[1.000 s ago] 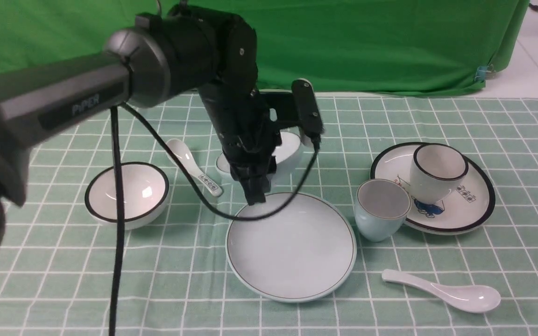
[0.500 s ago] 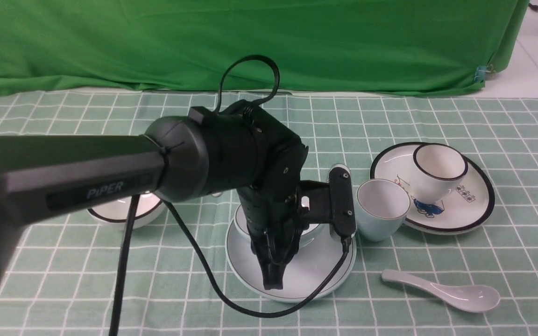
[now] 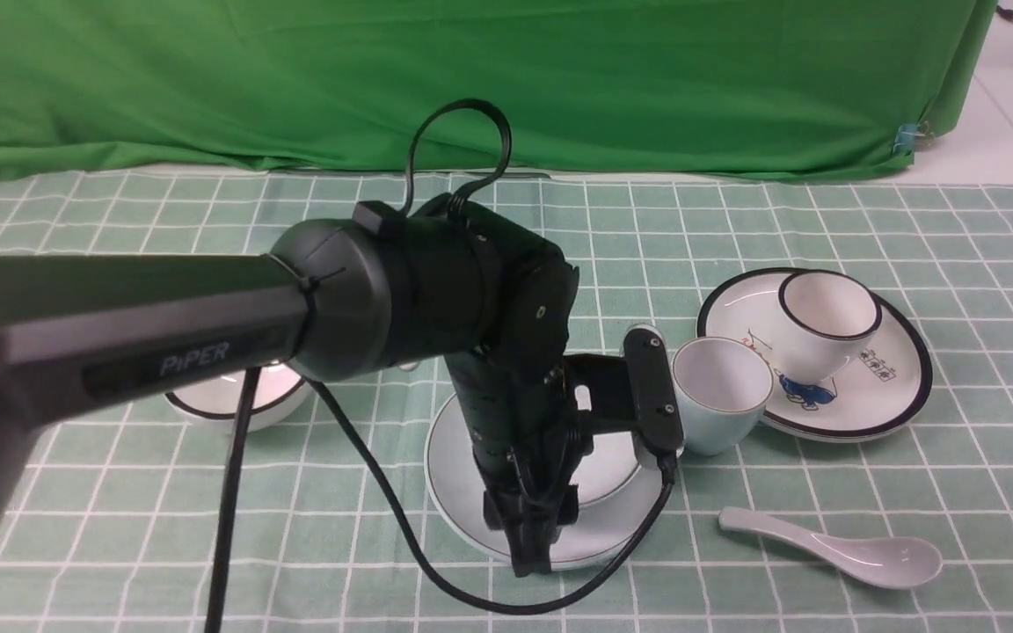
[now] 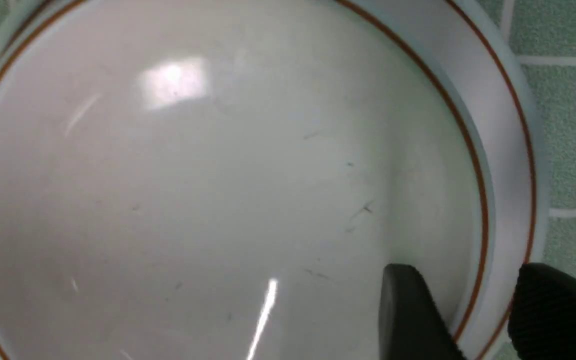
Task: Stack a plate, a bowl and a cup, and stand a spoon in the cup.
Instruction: Use the left arm to put the blue rice bowl into the blue large plate in the middle, then use the right arm to grab a blue teacup
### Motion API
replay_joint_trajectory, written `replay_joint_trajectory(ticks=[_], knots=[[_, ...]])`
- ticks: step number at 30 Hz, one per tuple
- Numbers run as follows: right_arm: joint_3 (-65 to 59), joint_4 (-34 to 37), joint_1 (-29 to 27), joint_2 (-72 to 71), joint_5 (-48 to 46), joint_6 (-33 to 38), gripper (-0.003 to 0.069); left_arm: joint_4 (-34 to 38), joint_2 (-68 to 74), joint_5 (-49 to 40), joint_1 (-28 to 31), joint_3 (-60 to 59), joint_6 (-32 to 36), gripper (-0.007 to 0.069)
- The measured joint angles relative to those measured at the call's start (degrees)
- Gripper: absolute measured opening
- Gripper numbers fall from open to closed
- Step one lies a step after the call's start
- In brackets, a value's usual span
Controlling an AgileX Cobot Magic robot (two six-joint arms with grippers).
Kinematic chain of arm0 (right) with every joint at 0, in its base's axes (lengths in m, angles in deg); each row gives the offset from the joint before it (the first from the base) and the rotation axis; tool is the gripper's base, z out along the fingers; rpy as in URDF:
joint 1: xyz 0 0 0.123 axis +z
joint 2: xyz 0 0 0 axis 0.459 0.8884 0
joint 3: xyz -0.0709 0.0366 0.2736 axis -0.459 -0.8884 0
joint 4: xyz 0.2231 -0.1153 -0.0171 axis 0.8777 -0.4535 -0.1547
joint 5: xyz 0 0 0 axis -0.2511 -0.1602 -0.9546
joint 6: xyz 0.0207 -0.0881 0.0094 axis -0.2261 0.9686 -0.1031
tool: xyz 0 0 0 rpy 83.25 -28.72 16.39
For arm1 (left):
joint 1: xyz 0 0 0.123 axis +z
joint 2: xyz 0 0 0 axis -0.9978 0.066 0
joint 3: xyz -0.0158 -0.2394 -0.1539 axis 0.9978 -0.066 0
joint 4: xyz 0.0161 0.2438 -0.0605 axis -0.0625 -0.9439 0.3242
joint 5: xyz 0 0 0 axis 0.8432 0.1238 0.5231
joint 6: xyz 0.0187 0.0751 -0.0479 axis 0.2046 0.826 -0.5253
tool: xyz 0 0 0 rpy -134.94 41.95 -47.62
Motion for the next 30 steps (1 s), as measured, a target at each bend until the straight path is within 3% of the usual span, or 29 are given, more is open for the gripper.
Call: replay_joint_trajectory(ticks=[4,6,9,11,12,13,14,15,18,25,30], knots=[[2.62,0.0,0.0,10.51,-0.06,-0.19,0.0341,1.16,-4.49,-2.02,0.0,-0.13,-0.73,0.0419],[4.61,0.0,0.0,14.56,-0.06,0.23,0.0336,1.94,-8.27,-2.05,0.0,-0.13,-4.86,0.043],[8.81,0.0,0.0,22.48,-0.06,1.97,0.0326,2.28,-14.24,-2.18,0.0,-0.13,-12.58,0.0384],[13.04,0.0,0.0,29.88,-0.68,3.81,0.0323,2.28,-19.96,-3.03,0.0,-0.13,-18.81,0.0279],[15.59,0.0,0.0,34.28,-1.28,5.0,0.0323,2.35,-24.26,-3.36,0.0,-0.5,-21.55,0.0191],[16.45,0.0,0.0,35.74,-1.35,5.33,0.0323,2.35,-24.26,-3.36,0.0,-0.62,-21.55,0.0191],[19.56,0.0,0.0,40.88,-1.94,6.62,0.0323,3.07,-29.04,-3.19,0.0,-2.08,-23.52,0.0085],[21.81,0.0,0.0,44.44,-2.38,7.53,0.0323,3.69,-32.19,-2.53,0.0,-3.58,-24.29,0.0052],[28.84,0.0,0.0,54.07,-3.99,10.7,0.0323,5.14,-42.7,1.93,0.0,-10.71,-27.03,0.0011],[43.08,0.17,-1.72,72.46,-7.18,18.41,0.0323,5.31,-65.98,14.11,0.0,-30.19,-31.6,0.0002],[48.81,0.17,-3.97,80.01,-8.66,20.62,0.0323,5.31,-74.98,17.09,0.0,-37.06,-31.65,0.0002]])
